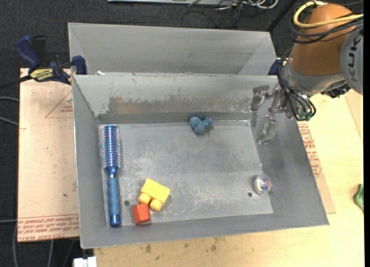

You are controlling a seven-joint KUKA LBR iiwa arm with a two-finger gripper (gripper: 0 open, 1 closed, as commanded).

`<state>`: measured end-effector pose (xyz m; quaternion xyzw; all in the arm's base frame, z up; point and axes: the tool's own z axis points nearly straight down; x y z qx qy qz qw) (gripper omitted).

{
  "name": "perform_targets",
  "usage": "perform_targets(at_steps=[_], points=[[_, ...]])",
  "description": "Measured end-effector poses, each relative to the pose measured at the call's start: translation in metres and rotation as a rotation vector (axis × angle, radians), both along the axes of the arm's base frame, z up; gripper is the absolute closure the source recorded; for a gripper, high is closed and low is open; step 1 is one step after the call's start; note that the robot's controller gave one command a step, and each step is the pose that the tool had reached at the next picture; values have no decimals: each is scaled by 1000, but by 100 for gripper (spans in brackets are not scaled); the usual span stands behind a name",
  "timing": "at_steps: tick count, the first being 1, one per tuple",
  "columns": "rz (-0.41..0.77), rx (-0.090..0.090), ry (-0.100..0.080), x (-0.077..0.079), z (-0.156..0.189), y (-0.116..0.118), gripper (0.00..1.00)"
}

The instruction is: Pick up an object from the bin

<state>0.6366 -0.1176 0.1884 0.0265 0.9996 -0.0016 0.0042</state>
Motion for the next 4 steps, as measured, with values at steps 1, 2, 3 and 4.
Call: perform_targets(at_steps=[1,2,3,4], points=[[61,6,12,9,-77,22,0],[25,8,9,16,-118,80,0],[-101,10,-1,22,-61,158,0],[-147,5,9,13,-121,118,0]])
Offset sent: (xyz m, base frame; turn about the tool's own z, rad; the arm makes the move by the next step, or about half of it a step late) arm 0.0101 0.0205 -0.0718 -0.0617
